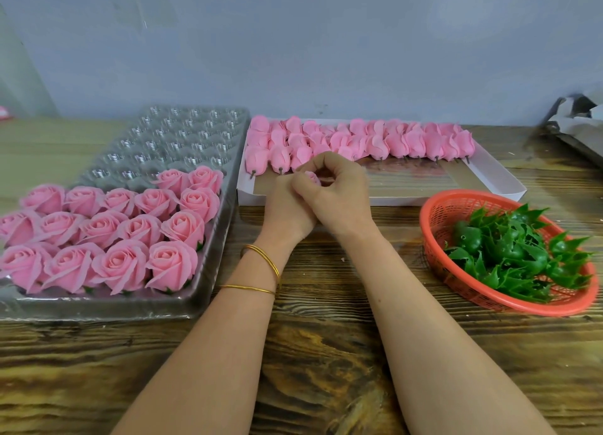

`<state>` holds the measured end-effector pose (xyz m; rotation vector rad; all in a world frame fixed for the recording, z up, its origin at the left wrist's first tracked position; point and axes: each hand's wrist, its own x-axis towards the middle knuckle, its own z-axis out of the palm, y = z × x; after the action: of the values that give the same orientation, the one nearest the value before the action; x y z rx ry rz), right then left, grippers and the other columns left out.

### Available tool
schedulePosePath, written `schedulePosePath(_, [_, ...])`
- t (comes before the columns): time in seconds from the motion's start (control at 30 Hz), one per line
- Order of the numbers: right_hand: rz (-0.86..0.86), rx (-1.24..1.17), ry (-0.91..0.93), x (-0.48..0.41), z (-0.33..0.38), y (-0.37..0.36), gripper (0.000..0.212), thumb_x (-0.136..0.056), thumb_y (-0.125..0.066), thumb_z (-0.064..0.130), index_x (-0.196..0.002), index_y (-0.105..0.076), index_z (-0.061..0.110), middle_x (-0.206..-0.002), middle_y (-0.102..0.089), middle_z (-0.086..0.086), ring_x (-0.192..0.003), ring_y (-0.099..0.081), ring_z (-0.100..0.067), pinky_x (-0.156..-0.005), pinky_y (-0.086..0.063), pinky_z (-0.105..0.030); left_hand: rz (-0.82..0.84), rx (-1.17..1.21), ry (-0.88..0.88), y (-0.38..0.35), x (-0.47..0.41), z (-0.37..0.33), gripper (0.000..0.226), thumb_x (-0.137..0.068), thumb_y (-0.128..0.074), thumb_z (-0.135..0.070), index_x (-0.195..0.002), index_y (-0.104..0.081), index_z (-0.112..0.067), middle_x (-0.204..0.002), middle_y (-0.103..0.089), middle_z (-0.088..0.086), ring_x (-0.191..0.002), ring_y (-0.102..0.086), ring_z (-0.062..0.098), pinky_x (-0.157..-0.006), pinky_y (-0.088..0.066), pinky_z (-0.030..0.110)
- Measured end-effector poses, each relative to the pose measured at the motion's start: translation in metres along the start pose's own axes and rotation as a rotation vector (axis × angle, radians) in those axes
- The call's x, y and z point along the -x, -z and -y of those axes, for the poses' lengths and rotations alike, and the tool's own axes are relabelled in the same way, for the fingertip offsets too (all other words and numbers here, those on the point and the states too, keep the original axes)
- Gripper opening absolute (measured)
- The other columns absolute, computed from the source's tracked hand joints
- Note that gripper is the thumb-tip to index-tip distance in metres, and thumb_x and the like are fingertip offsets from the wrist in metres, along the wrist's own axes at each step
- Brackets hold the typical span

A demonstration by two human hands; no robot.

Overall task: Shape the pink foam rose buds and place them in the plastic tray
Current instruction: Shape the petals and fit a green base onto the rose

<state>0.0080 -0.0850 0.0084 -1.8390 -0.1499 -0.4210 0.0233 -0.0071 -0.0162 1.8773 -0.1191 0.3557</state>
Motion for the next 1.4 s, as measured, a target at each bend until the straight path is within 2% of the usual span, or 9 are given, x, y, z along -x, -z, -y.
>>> schedulePosePath(0.17, [0.027,-0.007,0.008,0.002,0.003,-0.001,0.014,-0.065,-0.065,0.022,-0.076,-0.066,0.014,-0.073,-0.066,0.003,-0.070,-0.060,-0.009,-0.070,-0.054,-0.029,-0.006,0.025,0.061,0.000,0.000,0.005,0.017,-0.087,-0.061,0.005,-0.100,-0.067,-0.003,-0.094,-0.068,0.009,-0.082,-0.059,0.009,-0.074,-0.052,0.028])
schedulePosePath(0.33, [0.038,-0.034,0.002,0.002,0.002,-0.003,0.011,-0.067,-0.070,0.018,-0.075,-0.062,0.019,-0.073,-0.063,0.005,-0.071,-0.059,-0.009,-0.074,-0.055,-0.033,-0.026,0.103,0.046,0.002,0.001,-0.002,0.040,-0.093,-0.054,-0.003,-0.061,-0.060,-0.027,-0.063,-0.059,-0.014,-0.072,-0.056,0.008,-0.071,-0.050,0.030])
schedulePosePath(0.5, [0.081,-0.111,-0.048,0.002,0.001,-0.002,0.014,-0.079,-0.074,0.005,-0.089,-0.066,0.011,-0.086,-0.068,0.000,-0.081,-0.063,-0.010,-0.086,-0.056,-0.039,-0.068,0.126,0.055,0.001,0.002,-0.006,0.023,-0.092,-0.054,-0.001,-0.073,-0.067,-0.002,-0.067,-0.059,-0.004,-0.067,-0.052,0.005,-0.058,-0.044,0.015])
schedulePosePath(0.63, [0.146,-0.153,-0.092,0.004,0.004,-0.001,0.022,-0.084,-0.073,0.008,-0.105,-0.068,0.005,-0.098,-0.071,-0.006,-0.090,-0.064,-0.010,-0.092,-0.054,-0.036,-0.084,0.195,0.084,0.004,0.001,-0.010,0.033,-0.089,-0.052,0.007,-0.064,-0.055,-0.015,-0.066,-0.053,-0.003,-0.064,-0.049,0.005,-0.057,-0.045,0.013])
schedulePosePath(0.73, [0.199,-0.169,-0.115,0.006,0.007,0.000,0.030,-0.086,-0.072,0.010,-0.115,-0.067,0.005,-0.105,-0.072,-0.007,-0.099,-0.065,-0.012,-0.097,-0.052,-0.033,-0.096,0.271,0.093,0.004,0.002,-0.013,0.024,-0.091,-0.045,0.011,-0.075,-0.056,-0.003,-0.067,-0.048,0.002,-0.055,-0.050,-0.004,-0.051,-0.041,0.006])
schedulePosePath(0.97, [0.287,-0.250,-0.173,0.005,0.007,0.002,0.038,-0.089,-0.068,0.006,-0.126,-0.062,0.004,-0.117,-0.068,-0.011,-0.113,-0.063,-0.018,-0.106,-0.047,-0.038,-0.095,0.145,0.047,0.005,0.002,-0.008,0.031,-0.093,-0.049,0.000,-0.068,-0.056,-0.018,-0.069,-0.054,-0.002,-0.066,-0.052,0.006,-0.061,-0.047,0.014])
schedulePosePath(1.07, [0.341,-0.273,-0.207,0.002,0.006,0.007,0.041,-0.088,-0.068,0.006,-0.128,-0.061,0.006,-0.121,-0.067,-0.010,-0.117,-0.061,-0.018,-0.106,-0.046,-0.036,-0.095,0.074,-0.008,0.004,0.002,-0.006,0.033,-0.090,-0.049,-0.006,-0.066,-0.055,-0.028,-0.068,-0.057,-0.006,-0.072,-0.058,0.012,-0.070,-0.053,0.030])
schedulePosePath(1.17, [0.324,-0.244,-0.189,-0.002,0.005,0.012,0.040,-0.088,-0.069,0.010,-0.127,-0.063,0.009,-0.121,-0.067,-0.007,-0.116,-0.061,-0.014,-0.105,-0.047,-0.031,-0.053,-0.002,-0.033,0.003,0.001,-0.007,0.029,-0.084,-0.051,-0.010,-0.064,-0.057,-0.031,-0.063,-0.059,-0.010,-0.070,-0.061,0.010,-0.062,-0.053,0.024])
schedulePosePath(1.4, [0.230,-0.491,-0.165,-0.008,0.005,0.024,0.008,-0.083,-0.070,0.003,-0.090,-0.070,0.007,-0.092,-0.070,-0.010,-0.088,-0.066,-0.014,-0.084,-0.054,-0.027,0.201,0.351,0.066,0.003,0.009,-0.011,0.026,-0.069,-0.070,0.000,-0.063,-0.065,-0.025,-0.044,-0.055,-0.015,-0.039,-0.052,-0.003,-0.040,-0.036,0.007])
